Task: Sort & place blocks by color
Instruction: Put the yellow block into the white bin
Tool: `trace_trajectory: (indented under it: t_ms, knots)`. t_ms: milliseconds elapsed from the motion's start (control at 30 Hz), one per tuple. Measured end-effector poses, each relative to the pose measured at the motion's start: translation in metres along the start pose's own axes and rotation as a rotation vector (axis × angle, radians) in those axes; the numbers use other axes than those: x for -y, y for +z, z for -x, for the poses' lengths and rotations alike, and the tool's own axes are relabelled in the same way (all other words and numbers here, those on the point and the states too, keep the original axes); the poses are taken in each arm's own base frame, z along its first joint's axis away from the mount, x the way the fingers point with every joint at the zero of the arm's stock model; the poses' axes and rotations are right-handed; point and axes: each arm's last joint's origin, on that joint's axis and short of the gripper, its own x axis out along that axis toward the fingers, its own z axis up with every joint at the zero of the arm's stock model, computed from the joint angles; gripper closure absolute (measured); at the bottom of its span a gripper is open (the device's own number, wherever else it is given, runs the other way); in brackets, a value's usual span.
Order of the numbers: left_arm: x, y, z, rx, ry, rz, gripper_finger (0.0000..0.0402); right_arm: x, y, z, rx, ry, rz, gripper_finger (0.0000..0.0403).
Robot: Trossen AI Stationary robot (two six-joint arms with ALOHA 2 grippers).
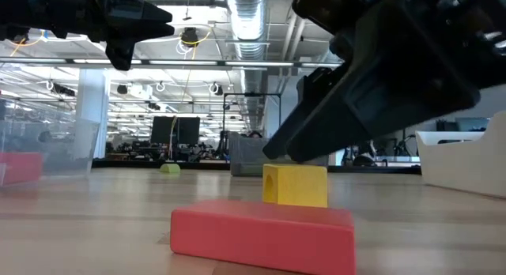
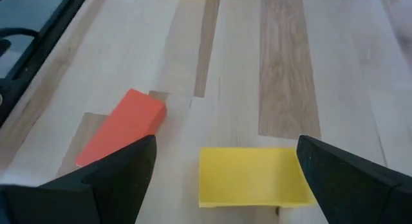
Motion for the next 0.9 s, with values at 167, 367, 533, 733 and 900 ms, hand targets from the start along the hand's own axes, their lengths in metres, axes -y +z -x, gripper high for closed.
trace_trajectory:
  t_ms: [167,367,533,733,900]
  knots:
    - [0.0,0.0,0.0,0.0,0.0,0.0,0.0304,0.0,0.016,0.001,-0.073,-0.033,0.017,0.0003]
    - [0.0,0.0,0.0,0.0,0.0,0.0,0.0304,0.006,0.036,0.005,-0.193,-0.082,0.042,0.0003]
    - [0.0,0.0,0.0,0.0,0.0,0.0,0.0304,0.015,0.044,0.007,-0.246,-0.124,-0.077,0.0003]
    - [0.0,0.001,0.0,0.014,0.014,0.008,0.0304,0.032,0.049,0.003,-0.229,-0.184,-0.335,0.0003]
    - [-0.001,0.001,0.0,0.022,0.047,0.013,0.0304,0.041,0.048,0.002,-0.232,-0.227,-0.524,0.0003]
